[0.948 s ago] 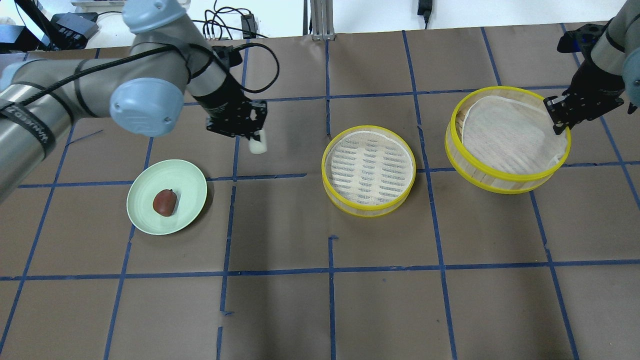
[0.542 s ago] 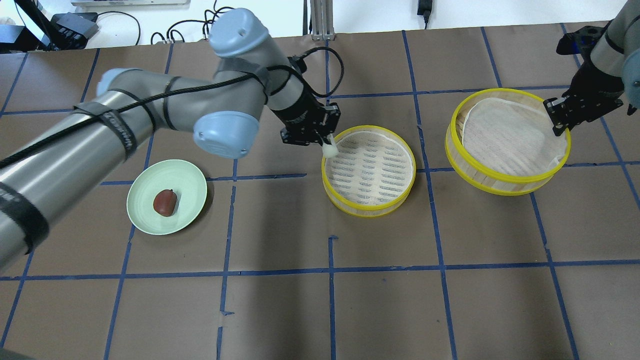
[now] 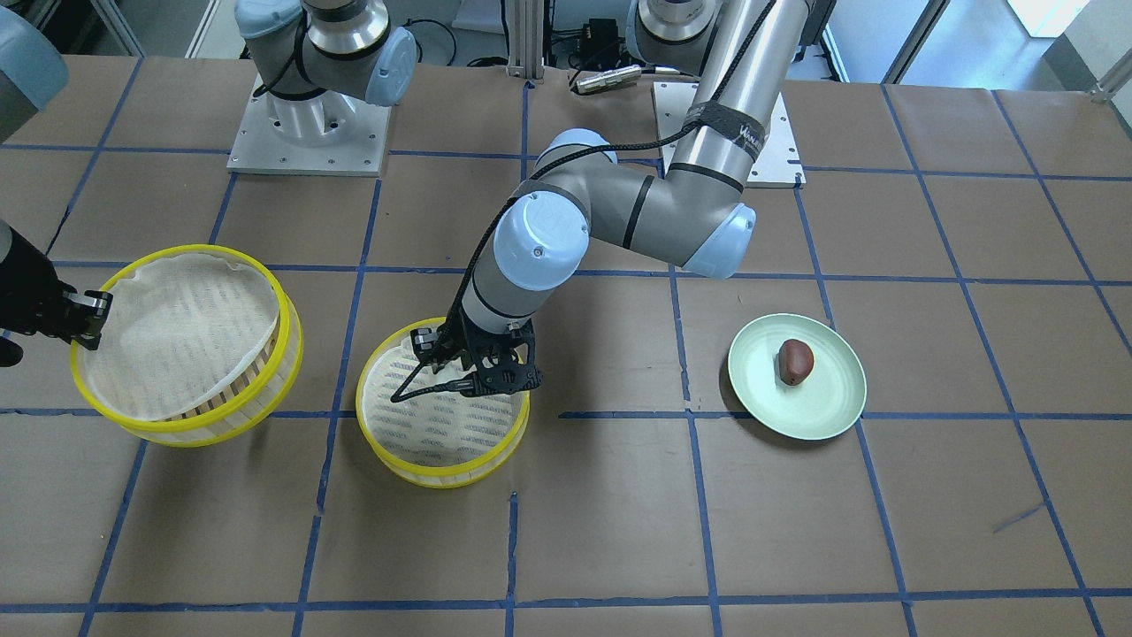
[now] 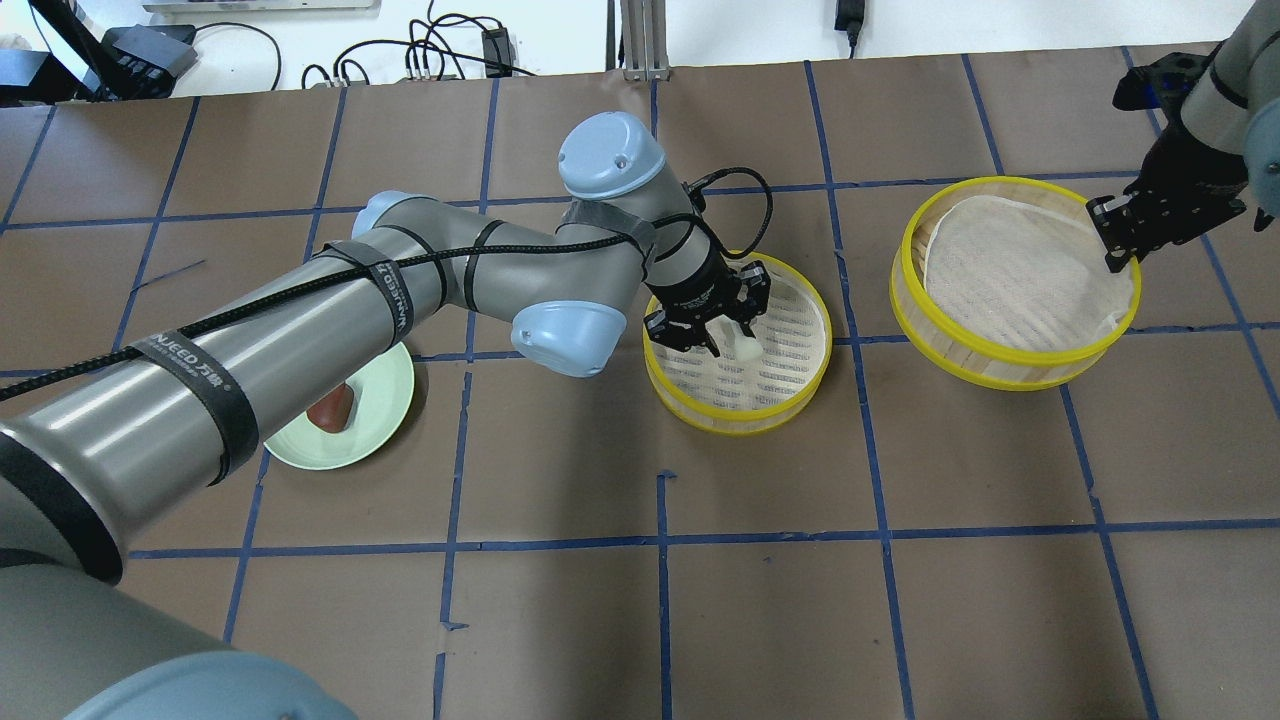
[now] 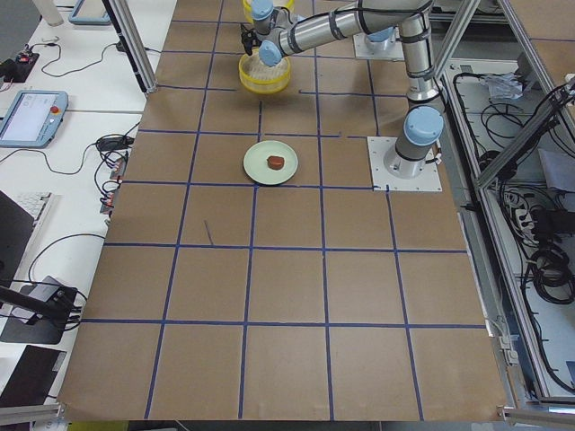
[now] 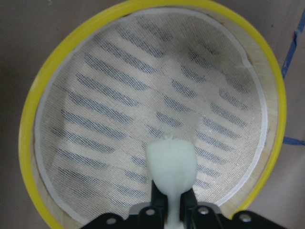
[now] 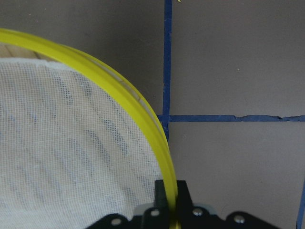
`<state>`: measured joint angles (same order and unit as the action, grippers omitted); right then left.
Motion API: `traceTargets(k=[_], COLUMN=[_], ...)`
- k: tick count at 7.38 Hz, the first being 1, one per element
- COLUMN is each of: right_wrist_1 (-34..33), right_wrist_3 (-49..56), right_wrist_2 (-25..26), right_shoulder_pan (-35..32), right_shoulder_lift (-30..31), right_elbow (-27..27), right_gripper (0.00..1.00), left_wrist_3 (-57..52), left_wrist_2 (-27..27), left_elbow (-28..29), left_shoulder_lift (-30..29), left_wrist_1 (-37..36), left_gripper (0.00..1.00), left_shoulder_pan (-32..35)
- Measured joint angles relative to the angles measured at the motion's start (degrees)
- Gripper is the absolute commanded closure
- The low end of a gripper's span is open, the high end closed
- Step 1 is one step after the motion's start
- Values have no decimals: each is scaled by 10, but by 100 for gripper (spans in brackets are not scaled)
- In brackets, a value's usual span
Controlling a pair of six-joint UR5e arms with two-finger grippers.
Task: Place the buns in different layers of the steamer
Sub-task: 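Carry the white bun with the left gripper over the lower steamer tier, then lower and release the white bun into the lower tier with the left gripper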
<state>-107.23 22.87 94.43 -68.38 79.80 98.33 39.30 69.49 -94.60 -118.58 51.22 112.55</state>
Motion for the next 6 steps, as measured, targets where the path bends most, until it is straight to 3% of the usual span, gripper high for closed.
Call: traceTargets(k=[4,6], right_wrist_1=[0,0], right_wrist_3=[0,0], right_wrist_2=[0,1], right_shoulder_pan=[0,0], right_shoulder_lift=[0,1], right_elbow=[-3,-4], right_gripper=[91,91], left_wrist_3=[-3,-5], left_wrist_2=[5,25], left_elbow=[5,5], left_shoulder_lift=[8,11], left_wrist_1=[-13,-17], left_gripper=[8,3], left_shoulder_pan=[1,1])
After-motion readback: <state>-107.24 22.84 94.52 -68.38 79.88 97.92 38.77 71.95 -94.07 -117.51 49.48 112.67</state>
